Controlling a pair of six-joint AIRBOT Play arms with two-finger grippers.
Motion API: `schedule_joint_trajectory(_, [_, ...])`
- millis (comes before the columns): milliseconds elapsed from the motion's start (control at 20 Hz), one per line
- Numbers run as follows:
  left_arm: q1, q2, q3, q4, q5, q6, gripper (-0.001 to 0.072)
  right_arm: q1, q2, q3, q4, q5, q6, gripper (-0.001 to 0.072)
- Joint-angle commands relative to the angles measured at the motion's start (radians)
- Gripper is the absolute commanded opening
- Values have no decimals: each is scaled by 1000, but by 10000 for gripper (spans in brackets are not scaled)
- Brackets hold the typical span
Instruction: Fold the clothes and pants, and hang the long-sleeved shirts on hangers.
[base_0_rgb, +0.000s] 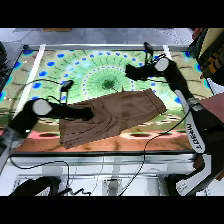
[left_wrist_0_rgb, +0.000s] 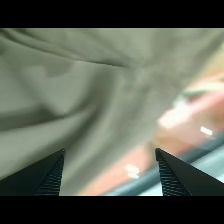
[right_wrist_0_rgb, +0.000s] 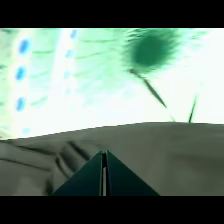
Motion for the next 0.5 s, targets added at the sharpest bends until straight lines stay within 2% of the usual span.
schedule_joint_trajectory(0, [196, 114, -8, 276, -117, 3, 597, -92, 35, 1, -134, 109, -29, 35])
schedule_joint_trajectory(100, [362, 143, -56, 297, -131, 5, 561, -161, 38, 1, -148, 187, -62, 36])
schedule_joint_trajectory(150, [430, 142, -100, 238, -116, 34, 559, -188, 38, 0, -148, 211, -72, 36])
schedule_joint_trajectory(400, [629, 41, -348, -139, -16, 326, 560, -254, 38, 0, -150, 257, -103, 36])
schedule_joint_trajectory(450, [646, -2, -362, -195, 4, 373, 597, -253, 38, 0, -150, 251, -103, 36])
